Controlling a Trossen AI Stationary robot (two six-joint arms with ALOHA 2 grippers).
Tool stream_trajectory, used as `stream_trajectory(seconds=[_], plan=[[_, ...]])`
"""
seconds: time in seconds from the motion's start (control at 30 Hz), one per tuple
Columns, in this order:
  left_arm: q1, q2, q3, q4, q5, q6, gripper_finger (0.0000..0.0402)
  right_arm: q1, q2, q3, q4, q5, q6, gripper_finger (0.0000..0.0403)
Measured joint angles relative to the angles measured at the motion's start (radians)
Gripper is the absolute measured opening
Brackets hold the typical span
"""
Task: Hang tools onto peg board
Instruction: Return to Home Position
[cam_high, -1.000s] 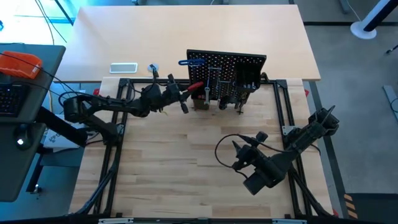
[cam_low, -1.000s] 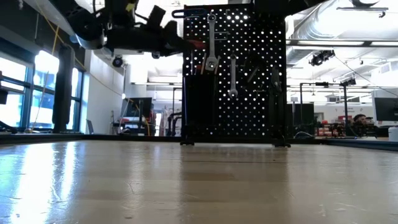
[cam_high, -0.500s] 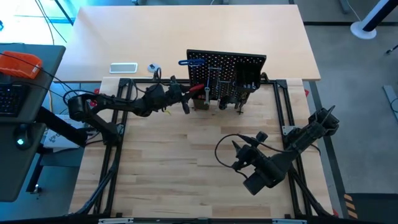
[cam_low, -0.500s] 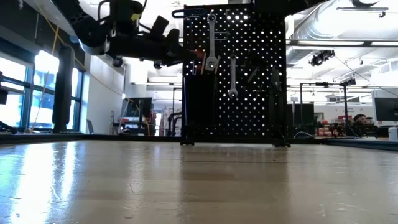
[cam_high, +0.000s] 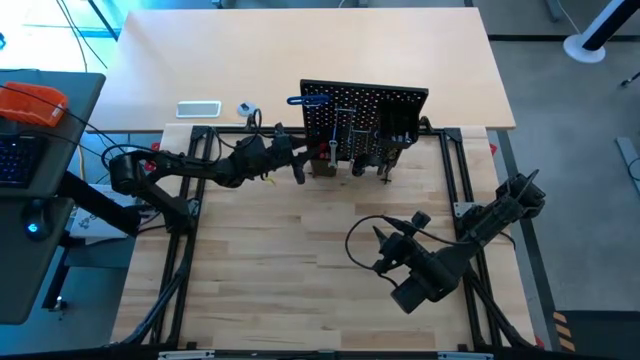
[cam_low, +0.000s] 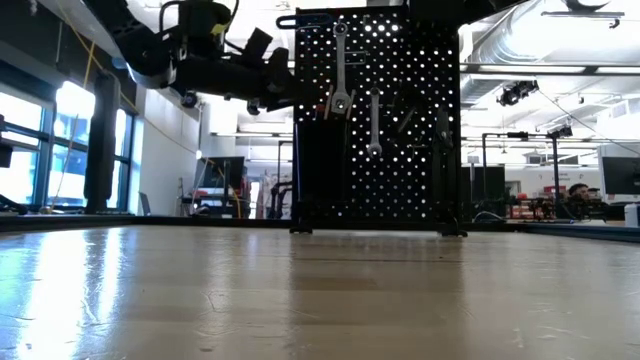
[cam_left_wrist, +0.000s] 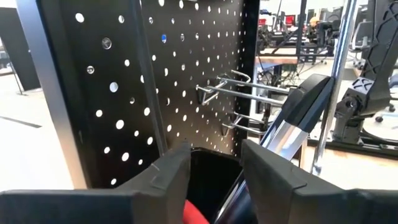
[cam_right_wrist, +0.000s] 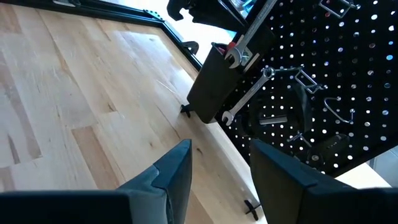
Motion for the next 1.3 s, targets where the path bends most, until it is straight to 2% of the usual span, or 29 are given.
stream_trajectory(seconds=[0.27,0.47,0.83,1.0,1.3], plan=[[0.000,-0.024,0.000,-0.014,0.013,0.001,0.0175,0.000,0.000,0.000,-0.010,0.000,-0.002,0.0154],[-0.003,-0.104,0.000,-0.106,0.019,0.031,0.0184,0.000,0.000,0.000,-0.023,0.003,-0.003,0.0154],[-0.064,-0.356,0.000,-0.378,0.027,0.094,0.0184,-0.016,0.000,0.000,-0.027,0.049,-0.008,0.0154],[-0.116,-0.493,0.000,-0.550,0.028,0.107,0.0184,-0.015,0.000,0.000,-0.038,0.122,-0.007,0.0154],[-0.217,-0.705,0.000,-0.723,-0.007,0.107,0.0184,-0.016,0.000,0.000,-0.195,0.220,0.136,0.0154]])
